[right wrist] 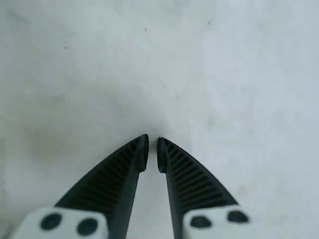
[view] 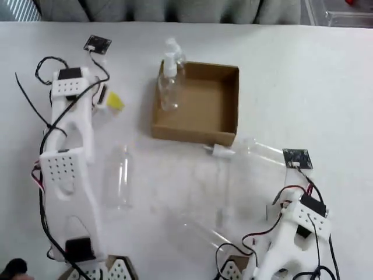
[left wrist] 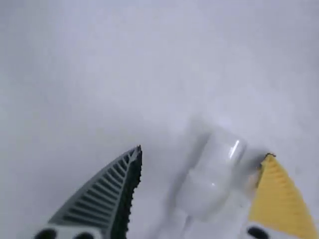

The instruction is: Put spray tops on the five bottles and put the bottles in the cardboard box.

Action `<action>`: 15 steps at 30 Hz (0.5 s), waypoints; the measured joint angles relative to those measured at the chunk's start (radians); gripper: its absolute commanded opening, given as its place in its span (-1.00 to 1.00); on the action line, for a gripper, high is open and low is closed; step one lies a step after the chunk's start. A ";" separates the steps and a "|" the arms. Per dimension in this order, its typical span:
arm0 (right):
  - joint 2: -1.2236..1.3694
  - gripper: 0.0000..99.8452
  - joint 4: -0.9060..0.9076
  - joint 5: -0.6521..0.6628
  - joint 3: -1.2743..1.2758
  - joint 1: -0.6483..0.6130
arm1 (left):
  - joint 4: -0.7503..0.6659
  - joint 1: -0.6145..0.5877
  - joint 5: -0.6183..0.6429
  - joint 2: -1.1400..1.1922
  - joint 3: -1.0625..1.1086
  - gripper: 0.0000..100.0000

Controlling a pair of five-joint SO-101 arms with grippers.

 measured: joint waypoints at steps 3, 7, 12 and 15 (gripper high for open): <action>0.000 -0.97 0.000 0.000 0.000 0.000 | 0.097 0.002 0.015 0.048 -0.107 -0.70; 0.000 -0.97 0.000 0.000 0.000 0.000 | 0.233 0.003 0.031 0.081 -0.222 -0.96; 0.000 -0.97 0.000 0.000 0.000 0.000 | 0.367 0.006 0.038 0.095 -0.338 -0.96; 0.000 -0.97 0.000 0.000 0.000 0.000 | 0.466 0.026 0.049 0.097 -0.417 -0.96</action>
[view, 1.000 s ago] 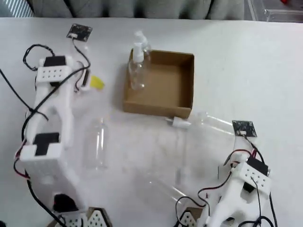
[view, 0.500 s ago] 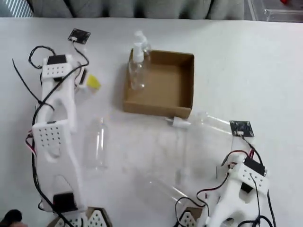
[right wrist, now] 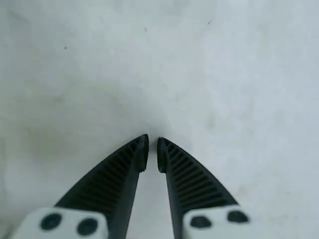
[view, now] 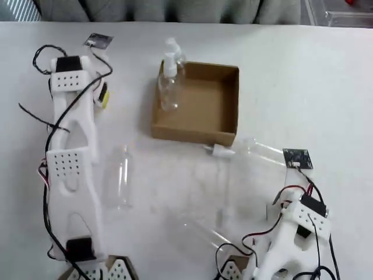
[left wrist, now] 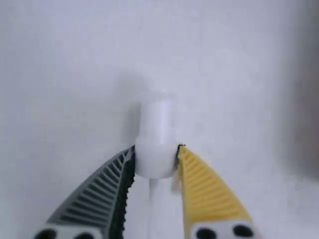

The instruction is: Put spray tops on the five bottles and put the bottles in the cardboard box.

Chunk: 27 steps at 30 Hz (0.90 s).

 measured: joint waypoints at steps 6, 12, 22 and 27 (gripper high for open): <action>0.000 -0.97 0.000 0.000 0.002 0.000 | 0.126 0.055 0.183 0.000 -0.173 -0.96; 0.000 -0.97 0.000 0.000 0.002 0.000 | 0.129 0.092 0.388 -0.012 -0.239 -0.96; 0.000 -0.97 0.000 0.000 0.002 0.000 | 0.129 0.275 0.488 -0.425 0.235 -0.96; 0.000 -0.97 -0.002 0.000 0.005 0.000 | 0.129 0.385 0.562 -0.683 0.545 -0.96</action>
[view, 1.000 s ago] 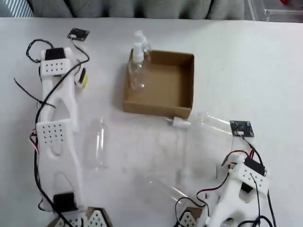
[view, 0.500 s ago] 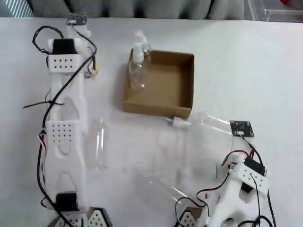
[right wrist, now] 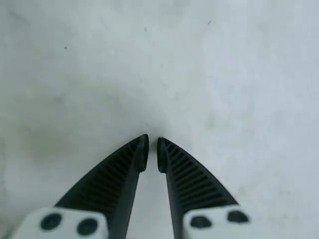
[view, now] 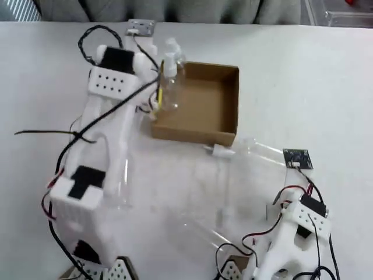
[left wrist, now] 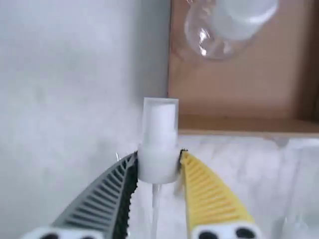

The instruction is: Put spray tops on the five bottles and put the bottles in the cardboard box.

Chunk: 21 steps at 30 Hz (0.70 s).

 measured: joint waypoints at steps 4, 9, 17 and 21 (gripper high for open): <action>-0.002 -0.97 -0.002 0.000 0.006 0.000 | -0.002 0.092 0.071 -0.158 0.210 -0.96; -0.002 -0.97 -0.002 0.000 0.006 0.000 | -0.084 0.203 0.126 -0.299 0.493 -0.96; -0.002 -0.97 -0.002 0.000 0.006 0.000 | -0.446 0.321 0.137 -0.486 0.976 -0.95; -0.002 -0.97 -0.002 0.000 0.006 0.000 | -0.634 0.348 0.138 -0.549 1.194 -0.95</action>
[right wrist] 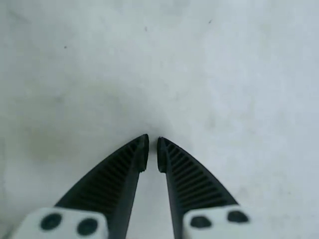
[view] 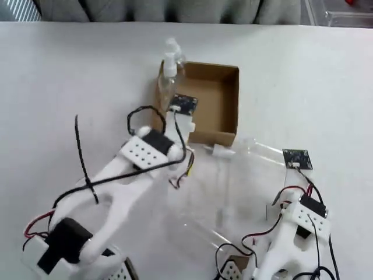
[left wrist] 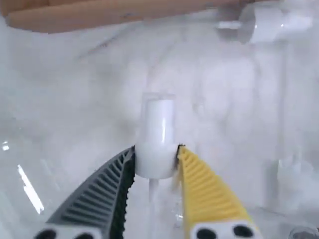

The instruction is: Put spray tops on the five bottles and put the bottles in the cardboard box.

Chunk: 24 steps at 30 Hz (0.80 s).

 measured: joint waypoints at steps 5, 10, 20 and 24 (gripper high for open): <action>0.000 -0.97 0.000 0.000 0.000 0.000 | -0.163 0.005 0.034 -0.038 0.124 -0.95; 0.000 -0.97 0.000 -0.002 0.000 0.000 | -0.203 0.029 0.057 -0.040 0.126 -0.68; 0.000 -0.97 0.000 -0.002 0.000 0.000 | -0.207 0.055 0.106 -0.043 0.180 -0.44; 0.000 -0.97 -0.008 -0.002 0.000 0.000 | -0.181 0.055 0.103 -0.043 0.180 -0.44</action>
